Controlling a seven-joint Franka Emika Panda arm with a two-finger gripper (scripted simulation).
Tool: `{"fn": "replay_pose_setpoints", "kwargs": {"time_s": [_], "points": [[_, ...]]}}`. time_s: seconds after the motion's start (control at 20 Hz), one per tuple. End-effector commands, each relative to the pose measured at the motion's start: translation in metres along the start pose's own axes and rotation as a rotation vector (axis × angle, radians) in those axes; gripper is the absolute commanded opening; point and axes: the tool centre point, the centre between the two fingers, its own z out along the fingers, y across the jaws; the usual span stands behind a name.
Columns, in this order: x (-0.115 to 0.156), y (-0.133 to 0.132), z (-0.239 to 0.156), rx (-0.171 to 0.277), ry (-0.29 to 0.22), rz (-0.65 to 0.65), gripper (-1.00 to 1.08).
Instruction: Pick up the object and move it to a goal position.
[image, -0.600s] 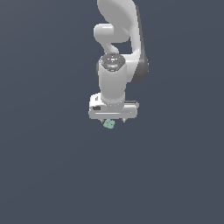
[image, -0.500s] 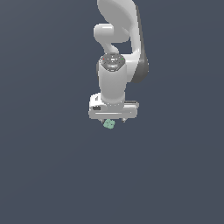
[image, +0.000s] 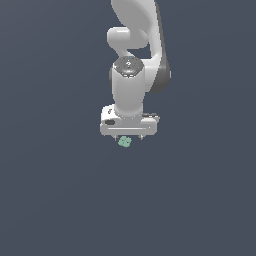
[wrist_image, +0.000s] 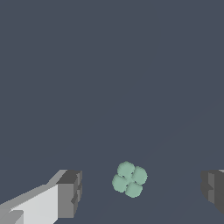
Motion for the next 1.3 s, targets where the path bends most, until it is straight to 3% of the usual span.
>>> {"fn": "replay_pose_setpoints", "kwargs": {"time_s": [0.0, 0.45, 1.25], "points": [[-0.001, 0.000, 0.001, 0.000, -0.001, 0.002, 1.00], [-0.018, 0.002, 0.031, 0.004, -0.007, 0.093, 1.00], [-0.088, 0.016, 0.114, -0.005, -0.023, 0.391, 1.00]]}}
